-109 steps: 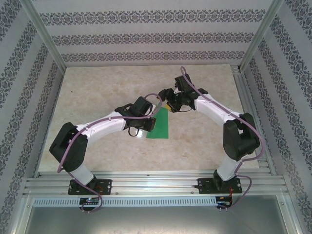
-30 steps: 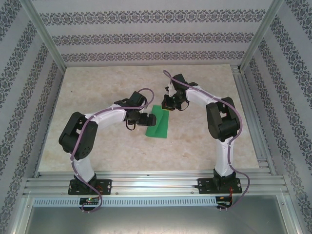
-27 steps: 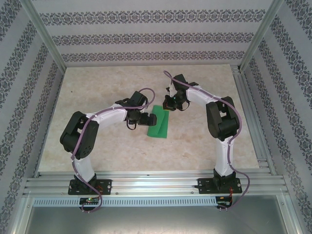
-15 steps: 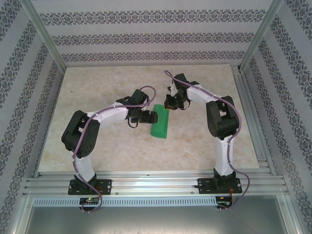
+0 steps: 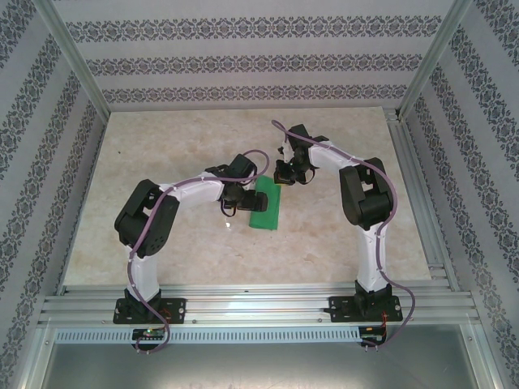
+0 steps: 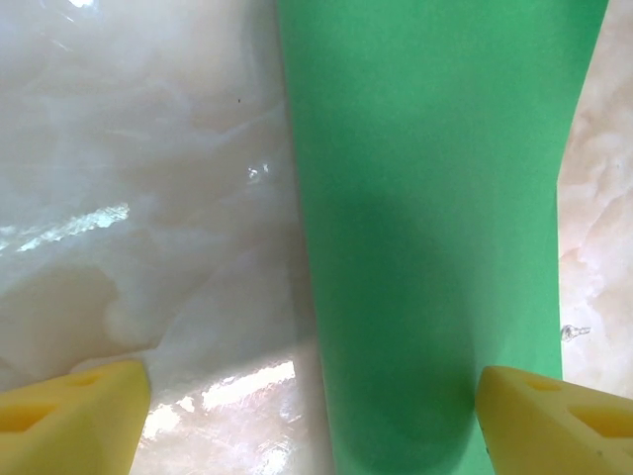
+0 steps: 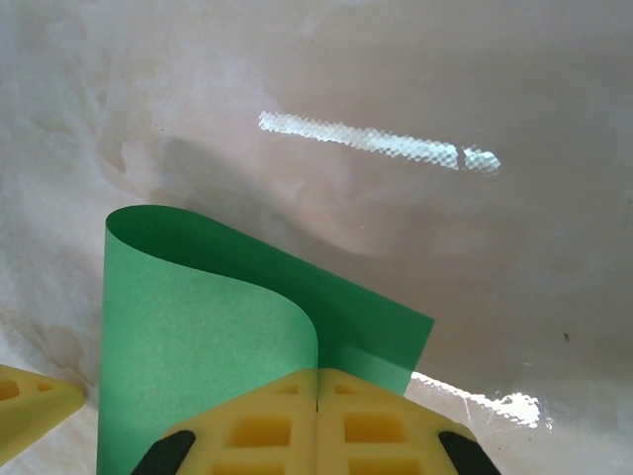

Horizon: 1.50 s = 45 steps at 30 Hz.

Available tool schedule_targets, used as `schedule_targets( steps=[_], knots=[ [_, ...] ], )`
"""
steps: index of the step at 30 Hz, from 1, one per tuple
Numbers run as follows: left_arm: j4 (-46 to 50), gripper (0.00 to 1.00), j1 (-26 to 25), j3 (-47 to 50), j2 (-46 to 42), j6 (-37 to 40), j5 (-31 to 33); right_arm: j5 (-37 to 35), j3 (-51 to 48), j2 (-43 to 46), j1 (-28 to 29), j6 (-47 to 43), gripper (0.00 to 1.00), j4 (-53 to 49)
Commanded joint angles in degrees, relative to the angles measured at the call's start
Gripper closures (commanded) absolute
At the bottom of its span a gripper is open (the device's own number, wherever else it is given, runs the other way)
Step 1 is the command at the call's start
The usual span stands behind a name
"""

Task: Fold a paper plane with a square sheet of paper (fold left side to right side)
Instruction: First fold in half a square sheet of paper at the center of the table.

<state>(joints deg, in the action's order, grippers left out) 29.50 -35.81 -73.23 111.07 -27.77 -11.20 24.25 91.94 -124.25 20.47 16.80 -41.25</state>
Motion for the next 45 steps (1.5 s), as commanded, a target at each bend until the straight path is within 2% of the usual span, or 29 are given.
schedule_targets(
  steps=[1,19,45],
  knots=[
    [0.91,0.14,-0.98,-1.56,1.08,0.16,0.98,-1.3,1.82,-0.8,-0.52,-0.96,1.0,-0.4],
    [2.21,0.14,-2.33,-3.19,4.14,0.41,2.44,-2.11,3.71,-2.97,-1.05,-1.33,1.0,-1.46],
    [2.76,0.23,-2.55,-2.58,5.13,0.91,3.8,-1.0,0.48,-1.04,-0.91,-0.44,1.0,-0.33]
  ],
)
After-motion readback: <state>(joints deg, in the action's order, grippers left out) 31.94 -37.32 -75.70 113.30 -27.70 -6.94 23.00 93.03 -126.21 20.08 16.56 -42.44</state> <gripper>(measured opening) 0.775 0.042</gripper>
